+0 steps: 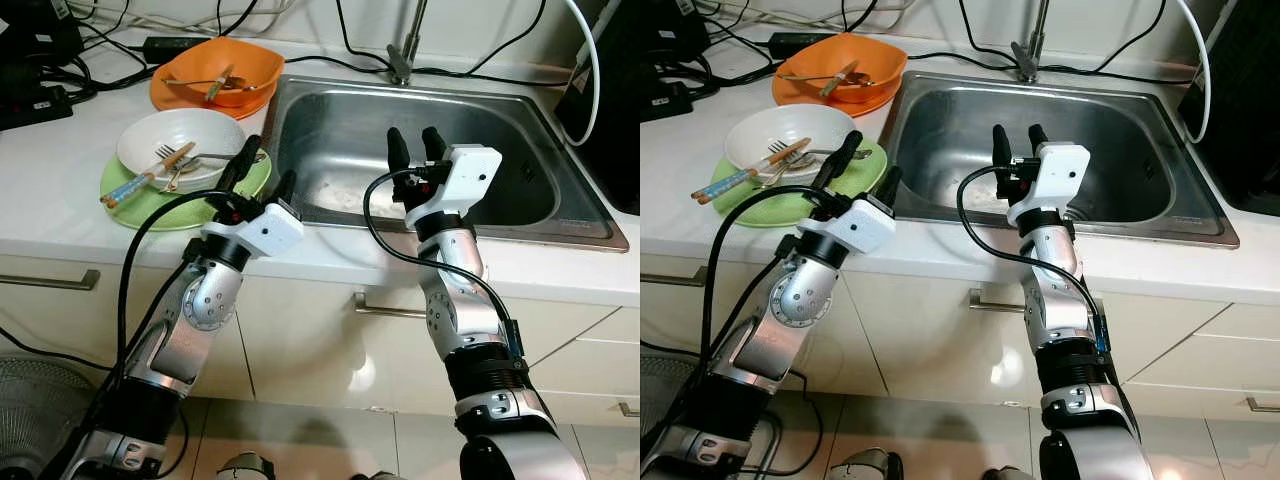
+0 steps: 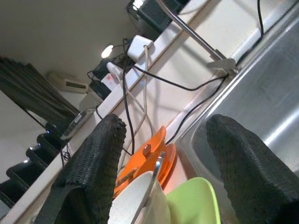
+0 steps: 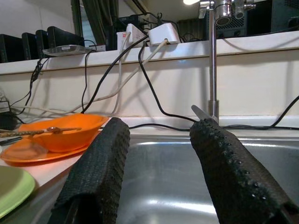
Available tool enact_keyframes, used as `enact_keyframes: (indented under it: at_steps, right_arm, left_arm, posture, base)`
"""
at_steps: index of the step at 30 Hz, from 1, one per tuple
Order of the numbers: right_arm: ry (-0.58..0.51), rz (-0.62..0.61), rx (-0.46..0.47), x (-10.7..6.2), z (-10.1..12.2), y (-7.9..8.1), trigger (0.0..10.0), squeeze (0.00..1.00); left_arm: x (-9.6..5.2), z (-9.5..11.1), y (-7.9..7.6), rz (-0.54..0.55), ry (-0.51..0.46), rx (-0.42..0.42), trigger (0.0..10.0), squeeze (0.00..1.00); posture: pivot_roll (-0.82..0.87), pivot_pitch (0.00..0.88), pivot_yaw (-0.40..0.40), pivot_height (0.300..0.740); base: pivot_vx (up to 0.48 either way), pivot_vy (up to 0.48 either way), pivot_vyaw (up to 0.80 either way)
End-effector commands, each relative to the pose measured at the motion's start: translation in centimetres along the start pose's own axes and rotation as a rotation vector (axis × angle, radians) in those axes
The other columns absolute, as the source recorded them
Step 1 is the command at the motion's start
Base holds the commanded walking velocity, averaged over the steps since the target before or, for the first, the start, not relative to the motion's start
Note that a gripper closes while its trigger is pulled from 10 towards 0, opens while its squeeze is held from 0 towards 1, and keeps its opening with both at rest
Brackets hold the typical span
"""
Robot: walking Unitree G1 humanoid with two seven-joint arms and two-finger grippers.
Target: Kitchen organization
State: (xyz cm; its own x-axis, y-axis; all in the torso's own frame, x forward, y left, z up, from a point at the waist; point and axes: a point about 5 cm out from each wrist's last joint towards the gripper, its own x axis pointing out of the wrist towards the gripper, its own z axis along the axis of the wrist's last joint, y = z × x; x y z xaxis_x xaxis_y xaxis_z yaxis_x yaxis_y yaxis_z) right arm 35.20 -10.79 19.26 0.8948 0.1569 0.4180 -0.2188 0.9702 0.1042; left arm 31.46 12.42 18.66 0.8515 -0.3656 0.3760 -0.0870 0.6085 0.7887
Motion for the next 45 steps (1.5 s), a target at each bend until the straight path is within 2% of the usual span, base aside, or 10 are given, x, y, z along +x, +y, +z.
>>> enact_keyframes:
  at_steps: [1,13,29,31,33,37,38,39,40,45]
  right_arm:
    - [-0.015,0.005,0.013,0.4,0.3,0.1,10.0,0.0]
    - [-0.017,0.011,0.015,0.3,0.3,0.2,10.0,0.0]
    - [-0.025,0.012,0.014,0.5,0.4,0.2,10.0,0.0]
    - [-0.023,0.013,0.013,0.5,0.4,0.3,10.0,0.0]
    - [-0.022,0.014,0.013,0.5,0.3,0.3,10.0,0.0]
    - [-0.021,0.016,0.016,0.5,0.3,0.3,10.0,0.0]
    - [-0.02,0.017,0.016,0.5,0.3,0.4,10.0,0.0]
    - [-0.02,0.017,0.017,0.5,0.3,0.4,10.0,0.0]
    - [-0.02,0.018,0.017,0.5,0.3,0.4,10.0,0.0]
    - [-0.019,0.019,0.017,0.5,0.3,0.4,10.0,0.0]
  left_arm:
    - [-0.1,0.1,-0.3,-0.008,0.006,0.036,10.0,0.0]
    - [1.3,-0.6,0.2,0.052,0.081,0.103,10.0,0.0]
    - [3.3,-0.5,-0.1,0.055,0.101,0.09,9.7,0.0]
    - [3.3,-0.6,-0.1,0.06,0.108,0.085,0.1,0.0]
    - [3.3,-0.6,-0.1,0.061,0.108,0.086,0.0,0.0]
    - [3.2,-0.7,0.1,0.079,0.117,0.09,0.0,0.0]
    - [3.1,-0.8,0.2,0.078,0.123,0.091,3.5,0.0]
    - [3.1,-0.8,0.2,0.077,0.127,0.092,3.5,0.0]
    - [3.0,-0.9,0.2,0.076,0.134,0.096,10.0,0.0]
    - [2.9,-1.2,0.2,0.082,0.151,0.1,10.0,0.0]
  posture:
    - [0.15,0.092,-0.048,0.74]
    - [0.14,0.07,-0.043,0.74]
    - [0.13,0.048,-0.035,0.74]
    - [0.13,0.042,-0.033,0.74]
    - [0.13,0.04,-0.033,0.74]
    - [0.13,0.039,-0.034,0.74]
    - [0.13,0.039,-0.034,0.74]
    - [0.13,0.039,-0.034,0.74]
    - [0.14,0.042,-0.035,0.74]
    - [0.14,0.046,-0.036,0.74]
  base:
    - [0.0,0.0,0.0]
    - [0.0,0.0,0.0]
    - [0.0,0.0,0.0]
    - [0.0,0.0,0.0]
    - [0.0,0.0,0.0]
    - [0.0,0.0,0.0]
    - [0.0,0.0,0.0]
    - [0.0,0.0,0.0]
    - [0.0,0.0,0.0]
    - [0.0,0.0,0.0]
